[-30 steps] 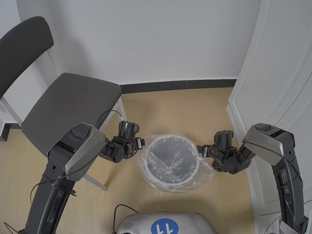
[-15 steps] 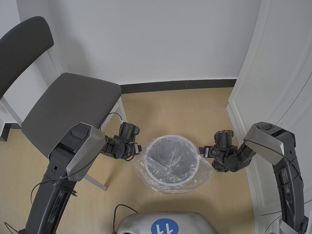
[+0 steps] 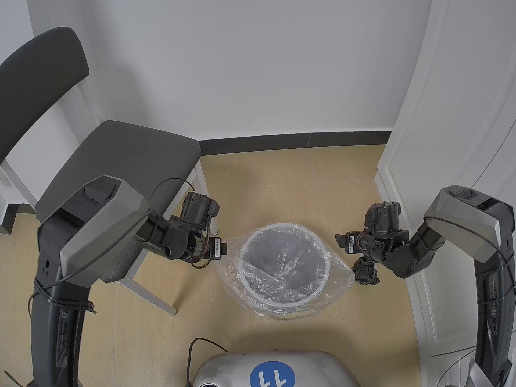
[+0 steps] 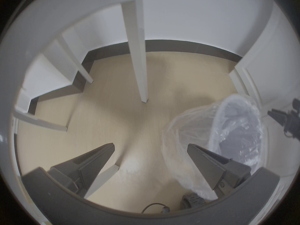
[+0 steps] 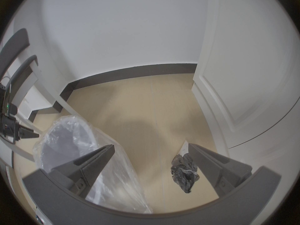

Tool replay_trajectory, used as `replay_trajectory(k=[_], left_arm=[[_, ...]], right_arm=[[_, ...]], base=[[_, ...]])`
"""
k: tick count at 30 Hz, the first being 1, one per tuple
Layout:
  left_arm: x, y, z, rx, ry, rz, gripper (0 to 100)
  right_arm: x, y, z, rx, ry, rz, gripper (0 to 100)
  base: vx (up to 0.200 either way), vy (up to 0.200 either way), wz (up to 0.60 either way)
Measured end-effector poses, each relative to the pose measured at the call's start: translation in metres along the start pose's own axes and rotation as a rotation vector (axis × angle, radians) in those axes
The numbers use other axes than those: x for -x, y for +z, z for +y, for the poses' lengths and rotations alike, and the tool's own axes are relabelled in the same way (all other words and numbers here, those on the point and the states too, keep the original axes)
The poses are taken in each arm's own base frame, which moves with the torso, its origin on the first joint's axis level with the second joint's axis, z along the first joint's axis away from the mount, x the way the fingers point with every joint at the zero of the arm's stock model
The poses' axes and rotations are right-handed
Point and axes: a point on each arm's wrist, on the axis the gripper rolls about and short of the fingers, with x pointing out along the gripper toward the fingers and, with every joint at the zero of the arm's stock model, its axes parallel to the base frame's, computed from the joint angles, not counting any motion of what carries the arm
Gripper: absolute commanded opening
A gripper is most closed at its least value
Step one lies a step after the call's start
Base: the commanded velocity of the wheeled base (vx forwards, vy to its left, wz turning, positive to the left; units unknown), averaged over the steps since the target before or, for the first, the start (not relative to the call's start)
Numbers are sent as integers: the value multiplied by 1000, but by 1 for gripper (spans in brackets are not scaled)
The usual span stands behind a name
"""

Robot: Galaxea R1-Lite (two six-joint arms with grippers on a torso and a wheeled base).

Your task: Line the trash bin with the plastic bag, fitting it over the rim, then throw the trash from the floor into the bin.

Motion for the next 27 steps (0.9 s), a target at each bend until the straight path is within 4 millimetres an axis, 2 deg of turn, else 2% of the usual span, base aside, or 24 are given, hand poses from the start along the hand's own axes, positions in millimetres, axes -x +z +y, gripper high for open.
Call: replay_trajectory(k=[6, 15, 21, 27], left_arm=[[21, -5, 3, -117, -51, -101, 100], [22, -29, 9, -243, -137, -134, 100], [13, -38, 11, -249, -137, -109, 100], [2, -38, 11, -239, -137, -129, 100]], right_arm=[[24, -2, -4, 101, 35, 37, 100], [46, -30, -19, 274, 210, 158, 100], [41, -44, -27, 282, 210, 202, 100], [22, -47, -27, 265, 201, 152, 100]], base=[[0, 0, 0], [0, 0, 0], [0, 0, 0], [0, 0, 0]])
